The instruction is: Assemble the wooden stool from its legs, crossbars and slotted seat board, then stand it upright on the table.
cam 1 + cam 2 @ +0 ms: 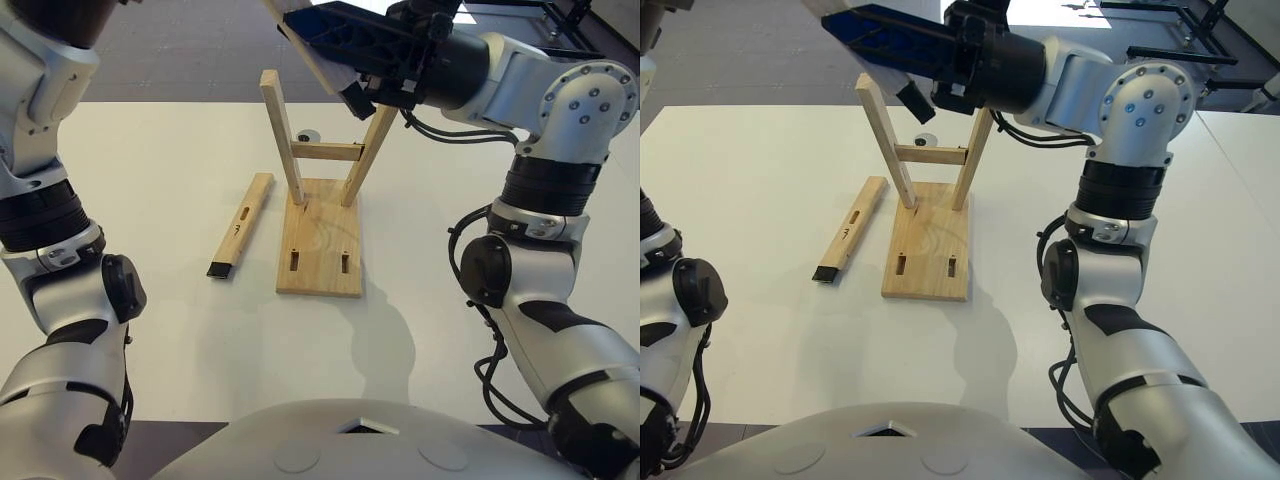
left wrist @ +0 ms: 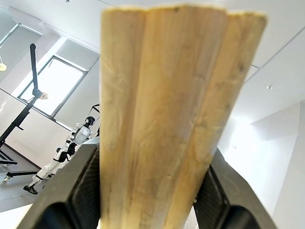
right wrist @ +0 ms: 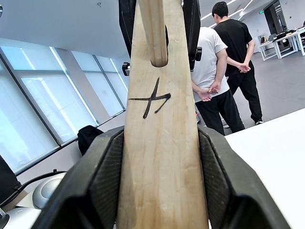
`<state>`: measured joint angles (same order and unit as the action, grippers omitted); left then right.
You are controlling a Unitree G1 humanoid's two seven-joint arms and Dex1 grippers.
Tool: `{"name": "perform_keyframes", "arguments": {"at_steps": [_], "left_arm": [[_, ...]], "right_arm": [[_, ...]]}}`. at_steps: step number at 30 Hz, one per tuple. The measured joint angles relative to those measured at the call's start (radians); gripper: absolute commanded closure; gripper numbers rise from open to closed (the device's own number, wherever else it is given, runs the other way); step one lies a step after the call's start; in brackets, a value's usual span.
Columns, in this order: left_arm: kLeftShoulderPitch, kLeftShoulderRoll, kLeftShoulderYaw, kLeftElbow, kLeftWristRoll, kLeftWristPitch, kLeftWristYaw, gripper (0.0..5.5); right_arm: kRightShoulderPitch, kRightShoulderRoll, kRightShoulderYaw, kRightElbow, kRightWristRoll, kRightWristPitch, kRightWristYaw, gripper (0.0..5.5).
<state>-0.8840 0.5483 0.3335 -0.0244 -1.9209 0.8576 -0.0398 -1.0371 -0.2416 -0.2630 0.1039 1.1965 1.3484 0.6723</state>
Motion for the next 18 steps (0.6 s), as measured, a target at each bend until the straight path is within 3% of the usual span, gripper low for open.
{"name": "perform_keyframes", "arguments": {"at_steps": [1, 4, 10, 18], "left_arm": [[0.000, 0.000, 0.000, -0.002, 0.002, -0.003, 0.000, 3.28], [0.011, -0.001, -0.001, -0.002, 0.003, -0.005, 0.002, 3.41], [0.032, -0.003, -0.004, -0.001, 0.004, 0.000, 0.001, 3.45], [0.211, -0.004, -0.013, -0.050, 0.030, 0.031, -0.034, 3.45]], "right_arm": [[0.005, 0.003, 0.004, -0.007, -0.002, -0.012, 0.000, 3.44], [0.017, 0.011, 0.013, -0.044, -0.014, -0.081, 0.008, 2.58], [0.042, 0.008, 0.031, -0.075, -0.019, -0.128, 0.009, 1.59], [0.157, -0.038, 0.058, -0.159, -0.018, -0.129, 0.004, 0.12]]}}
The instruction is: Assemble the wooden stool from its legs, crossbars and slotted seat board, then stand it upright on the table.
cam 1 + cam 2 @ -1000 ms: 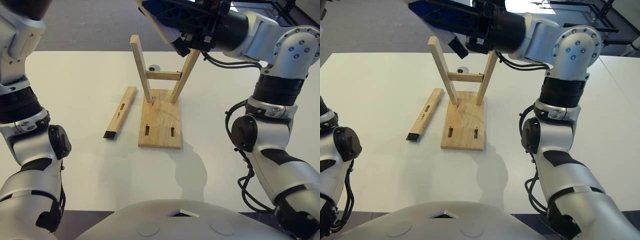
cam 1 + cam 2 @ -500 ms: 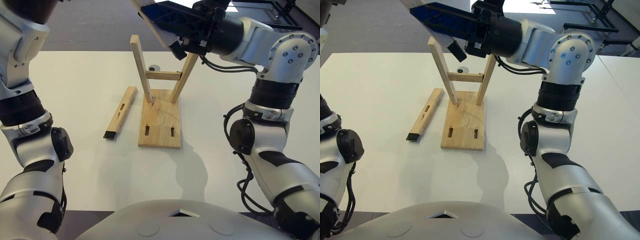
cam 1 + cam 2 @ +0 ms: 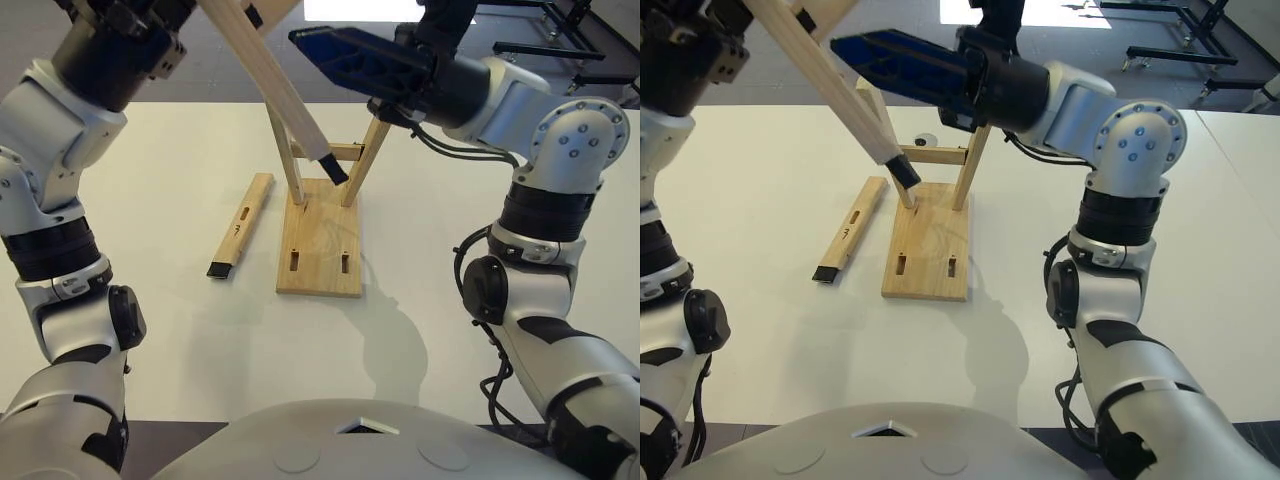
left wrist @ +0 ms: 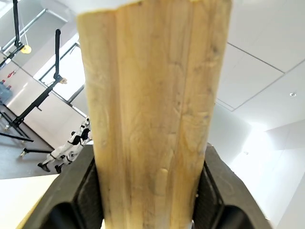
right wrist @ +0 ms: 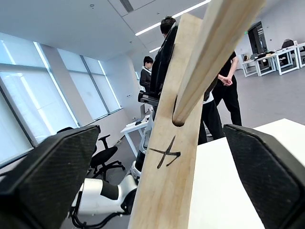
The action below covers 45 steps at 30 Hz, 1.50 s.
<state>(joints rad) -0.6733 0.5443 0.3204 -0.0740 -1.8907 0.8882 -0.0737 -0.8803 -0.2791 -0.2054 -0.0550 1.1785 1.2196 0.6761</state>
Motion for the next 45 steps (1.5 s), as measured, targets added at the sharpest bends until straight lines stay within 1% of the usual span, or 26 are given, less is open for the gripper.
{"name": "perform_keyframes", "arguments": {"at_steps": [3, 7, 10, 13, 17, 20, 22, 28, 32, 34, 41, 45], "left_arm": [[0.072, -0.009, 0.000, -0.032, 0.026, -0.001, -0.007, 3.45], [0.143, -0.020, -0.002, -0.074, 0.089, -0.003, -0.044, 3.45], [0.198, -0.017, -0.005, -0.128, 0.204, -0.009, -0.141, 3.45], [0.272, 0.015, -0.027, -0.223, 0.406, -0.051, -0.300, 3.45], [0.352, 0.072, -0.083, -0.315, 0.688, -0.164, -0.492, 3.45], [0.382, 0.099, -0.125, -0.319, 0.842, -0.215, -0.559, 3.45], [0.394, 0.109, -0.139, -0.313, 0.885, -0.214, -0.574, 3.45], [0.386, 0.138, -0.157, -0.283, 0.968, -0.161, -0.545, 3.45], [0.353, 0.129, -0.137, -0.280, 1.030, -0.236, -0.556, 3.45], [0.351, 0.119, -0.125, -0.280, 1.046, -0.288, -0.590, 3.45], [0.370, 0.099, -0.110, -0.298, 1.038, -0.365, -0.726, 3.45], [0.408, 0.048, -0.104, -0.266, 1.026, -0.390, -0.753, 3.45]], "right_arm": [[0.071, -0.049, 0.012, -0.050, -0.021, -0.011, 0.013, 0.10], [0.206, -0.163, 0.043, -0.084, -0.105, -0.077, 0.098, 0.10], [0.311, -0.246, 0.070, -0.108, -0.171, -0.145, 0.198, 0.10], [0.415, -0.303, 0.098, -0.119, -0.236, -0.223, 0.287, 0.10], [0.487, -0.319, 0.118, -0.127, -0.278, -0.284, 0.315, 0.10], [0.527, -0.322, 0.128, -0.127, -0.316, -0.313, 0.314, 0.10], [0.553, -0.328, 0.136, -0.124, -0.337, -0.322, 0.314, 0.10], [0.600, -0.330, 0.123, -0.096, -0.337, -0.280, 0.270, 0.10], [0.620, -0.314, 0.094, -0.092, -0.301, -0.241, 0.245, 0.10], [0.636, -0.303, 0.089, -0.104, -0.293, -0.240, 0.242, 0.10], [0.657, -0.273, 0.089, -0.113, -0.275, -0.252, 0.247, 0.10], [0.670, -0.249, 0.086, -0.096, -0.301, -0.363, 0.280, 0.10]]}}
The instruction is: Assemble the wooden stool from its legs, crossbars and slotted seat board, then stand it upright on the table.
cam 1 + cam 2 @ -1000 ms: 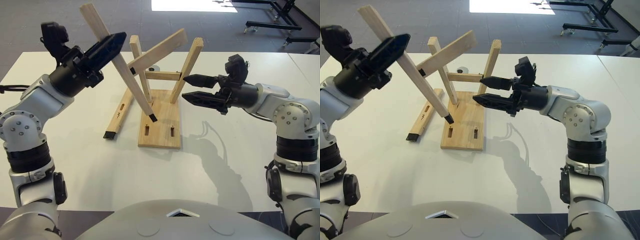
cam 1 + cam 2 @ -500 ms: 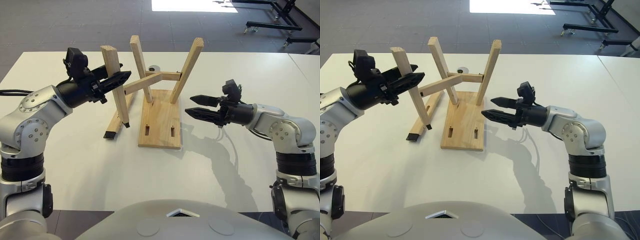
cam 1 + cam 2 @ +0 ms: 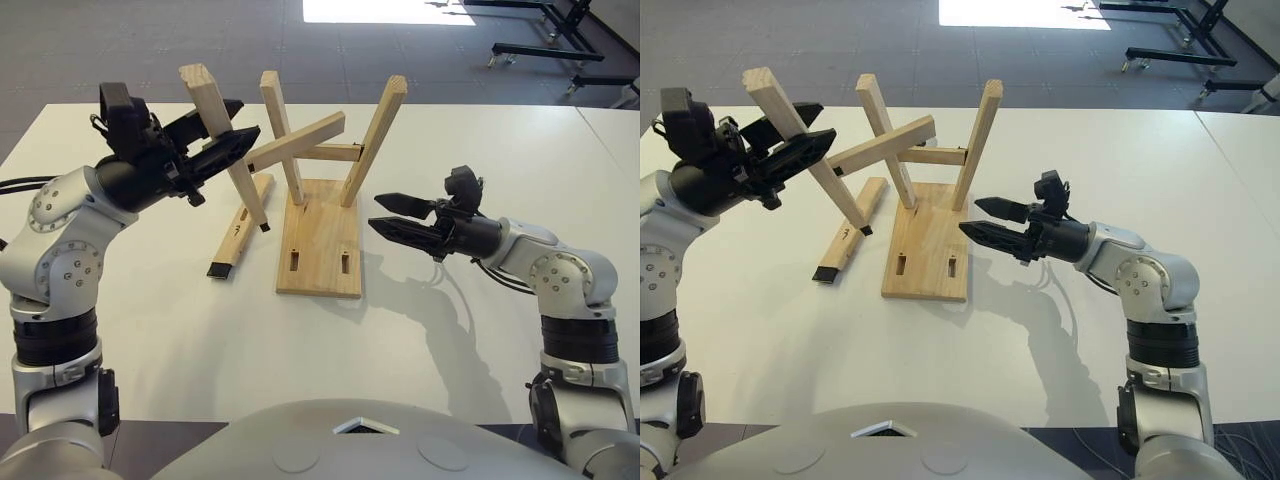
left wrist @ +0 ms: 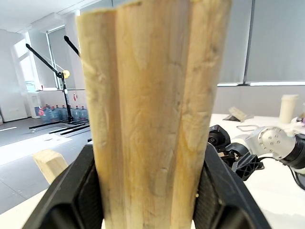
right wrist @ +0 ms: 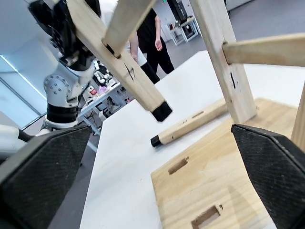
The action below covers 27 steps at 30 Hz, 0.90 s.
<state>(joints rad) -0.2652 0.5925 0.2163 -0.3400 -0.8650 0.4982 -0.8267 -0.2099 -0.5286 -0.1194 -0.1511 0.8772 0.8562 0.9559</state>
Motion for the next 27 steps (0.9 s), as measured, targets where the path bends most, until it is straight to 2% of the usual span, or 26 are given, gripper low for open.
{"name": "perform_keyframes", "arguments": {"at_steps": [5, 11, 15, 20, 27], "left_arm": [[0.019, -0.085, 0.033, 0.113, -0.120, 0.027, -0.036, 3.45], [0.010, -0.144, 0.036, 0.258, -0.224, 0.107, -0.117, 3.45], [-0.021, -0.150, 0.033, 0.353, -0.218, 0.121, -0.185, 3.45], [-0.083, -0.143, -0.020, 0.467, -0.091, 0.041, -0.363, 3.45], [-0.162, -0.143, -0.029, 0.636, -0.014, -0.035, -0.556, 3.45]], "right_arm": [[0.004, 0.018, -0.002, 0.094, -0.037, -0.083, 0.019, 0.10], [0.002, 0.030, -0.013, 0.138, 0.005, -0.032, 0.047, 0.10], [0.001, 0.036, -0.019, 0.148, 0.037, 0.015, 0.053, 0.10], [-0.006, 0.059, -0.056, 0.175, 0.087, 0.050, 0.052, 0.10], [-0.016, 0.072, -0.076, 0.180, 0.114, 0.061, 0.051, 0.10]]}}
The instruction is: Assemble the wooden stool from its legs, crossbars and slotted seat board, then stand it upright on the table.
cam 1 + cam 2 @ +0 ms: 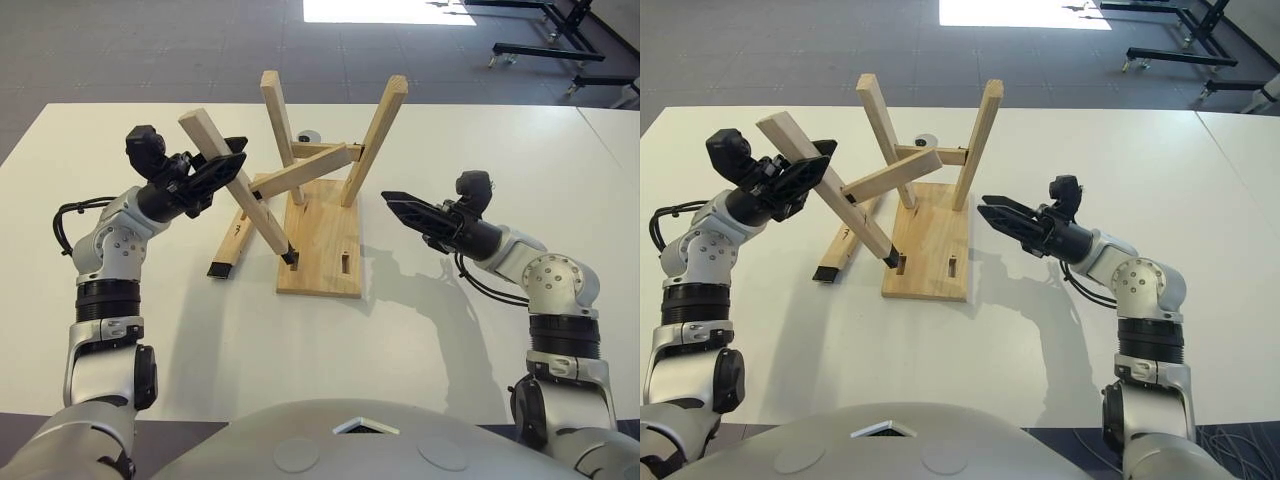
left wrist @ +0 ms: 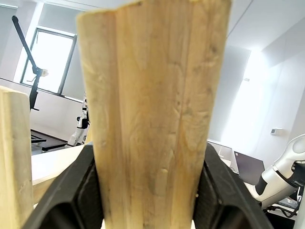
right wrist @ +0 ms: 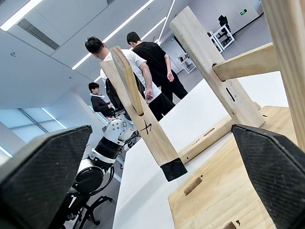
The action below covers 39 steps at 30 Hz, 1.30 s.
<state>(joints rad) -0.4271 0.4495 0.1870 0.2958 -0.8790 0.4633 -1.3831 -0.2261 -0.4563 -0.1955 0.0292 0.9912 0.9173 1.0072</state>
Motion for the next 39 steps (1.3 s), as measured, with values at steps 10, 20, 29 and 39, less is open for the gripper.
{"name": "perform_keyframes", "arguments": {"at_steps": [10, 20, 29, 39], "left_arm": [[-0.038, -0.049, -0.060, 0.120, 0.120, -0.094, -0.114, 3.45], [-0.099, -0.051, -0.067, 0.192, 0.170, -0.126, -0.174, 3.45], [-0.137, -0.050, -0.032, 0.181, 0.174, -0.097, -0.173, 3.45], [-0.136, -0.054, -0.036, 0.233, 0.200, -0.115, -0.194, 3.45]], "right_arm": [[-0.002, 0.015, -0.002, 0.001, 0.004, 0.020, -0.009, 0.10], [-0.002, 0.035, -0.002, -0.001, 0.008, 0.020, -0.018, 0.10], [-0.002, 0.047, -0.001, -0.002, 0.008, 0.021, -0.024, 0.10], [-0.007, 0.054, -0.002, 0.002, 0.010, 0.034, -0.029, 0.10]]}}
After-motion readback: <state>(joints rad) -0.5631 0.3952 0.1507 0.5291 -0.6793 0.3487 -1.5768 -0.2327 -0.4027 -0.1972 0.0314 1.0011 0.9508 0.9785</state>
